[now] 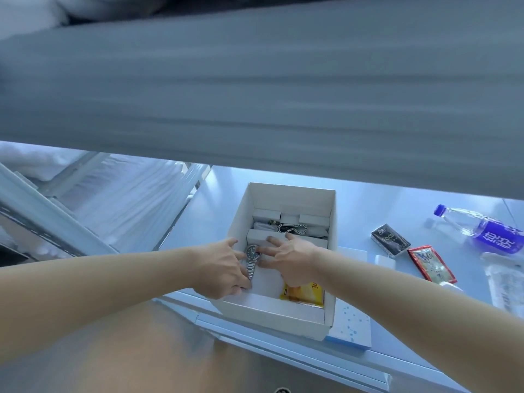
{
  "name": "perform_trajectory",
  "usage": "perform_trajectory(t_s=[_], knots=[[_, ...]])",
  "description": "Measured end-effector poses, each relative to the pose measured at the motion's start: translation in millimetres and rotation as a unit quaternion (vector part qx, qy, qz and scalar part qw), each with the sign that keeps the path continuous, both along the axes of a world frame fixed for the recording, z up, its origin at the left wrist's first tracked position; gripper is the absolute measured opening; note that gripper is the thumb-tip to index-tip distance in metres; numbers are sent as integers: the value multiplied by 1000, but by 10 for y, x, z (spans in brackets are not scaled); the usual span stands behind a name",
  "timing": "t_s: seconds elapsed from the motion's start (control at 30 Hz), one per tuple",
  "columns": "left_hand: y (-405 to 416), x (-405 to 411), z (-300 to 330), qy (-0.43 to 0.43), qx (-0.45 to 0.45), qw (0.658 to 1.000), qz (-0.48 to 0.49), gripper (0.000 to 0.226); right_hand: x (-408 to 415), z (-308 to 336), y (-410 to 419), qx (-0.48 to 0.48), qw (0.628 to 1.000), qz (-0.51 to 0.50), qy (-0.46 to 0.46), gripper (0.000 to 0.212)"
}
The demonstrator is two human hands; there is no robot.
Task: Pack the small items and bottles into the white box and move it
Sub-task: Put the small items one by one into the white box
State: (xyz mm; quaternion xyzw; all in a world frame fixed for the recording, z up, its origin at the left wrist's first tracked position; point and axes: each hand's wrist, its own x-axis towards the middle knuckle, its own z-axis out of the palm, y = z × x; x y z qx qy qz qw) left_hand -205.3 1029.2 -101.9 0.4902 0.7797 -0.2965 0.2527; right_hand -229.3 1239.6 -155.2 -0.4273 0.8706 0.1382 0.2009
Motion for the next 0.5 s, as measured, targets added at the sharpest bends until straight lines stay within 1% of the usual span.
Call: perform_trajectory(t_s=[0.2, 0.3, 0.5], knots=[[101, 34, -31, 37, -82, 996, -26, 29, -15, 5, 13, -4, 1000, 3, -12, 79], [121, 47, -13, 36, -81, 996, -20, 28, -20, 3, 26, 0, 1000, 11, -9, 77], [106, 41, -23, 40, -59, 997, -18, 24, -24, 6, -23, 40, 998, 31, 30, 72]])
